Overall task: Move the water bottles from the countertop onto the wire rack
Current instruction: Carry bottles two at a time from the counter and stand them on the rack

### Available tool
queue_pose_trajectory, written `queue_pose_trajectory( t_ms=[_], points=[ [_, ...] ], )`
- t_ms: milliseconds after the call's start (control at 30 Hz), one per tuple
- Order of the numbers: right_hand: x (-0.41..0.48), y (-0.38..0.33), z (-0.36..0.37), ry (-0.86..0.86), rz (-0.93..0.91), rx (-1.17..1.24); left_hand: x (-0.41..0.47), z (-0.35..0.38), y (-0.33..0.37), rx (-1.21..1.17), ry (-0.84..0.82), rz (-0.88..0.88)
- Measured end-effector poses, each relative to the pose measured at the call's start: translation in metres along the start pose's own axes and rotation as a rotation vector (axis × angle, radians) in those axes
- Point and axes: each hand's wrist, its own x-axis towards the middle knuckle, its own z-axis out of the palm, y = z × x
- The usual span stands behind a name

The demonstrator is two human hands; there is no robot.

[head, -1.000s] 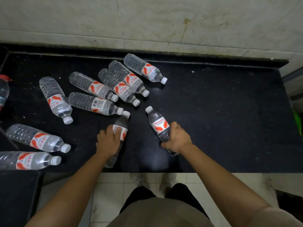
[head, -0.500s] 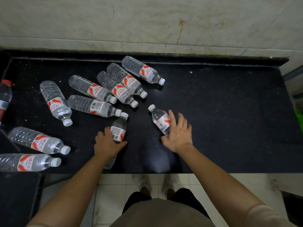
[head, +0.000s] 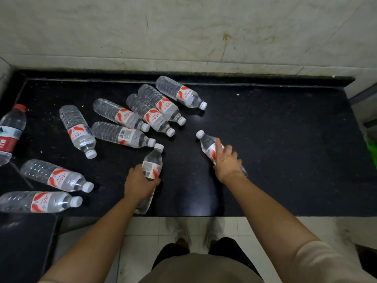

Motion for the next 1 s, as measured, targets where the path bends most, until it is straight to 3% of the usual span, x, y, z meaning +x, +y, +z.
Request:
queue_pose_trajectory(
  t_ms=[167, 467, 667, 1000],
  points=[
    [-0.017, 0.011, -0.003, -0.069, 0.111, 0.353, -0.011, -0.012, 0.016, -0.216, 0.029, 0.133],
    [-0.065, 0.062, -0.044, 0.156, 0.231, 1.504, -0.013, -0.030, 0.136, -0.713, -0.095, 0.264],
    [-0.119, 0.121, -0.087, 0.404, 0.194, 1.518, -0.065, -0.011, 0.230, -1.004, -0.241, 0.364],
    [-0.206, 0.266, -0.114, 0.866, 0.141, 1.426, -0.198, 0.055, 0.338, -0.804, -0.282, 0.724]
  ],
)
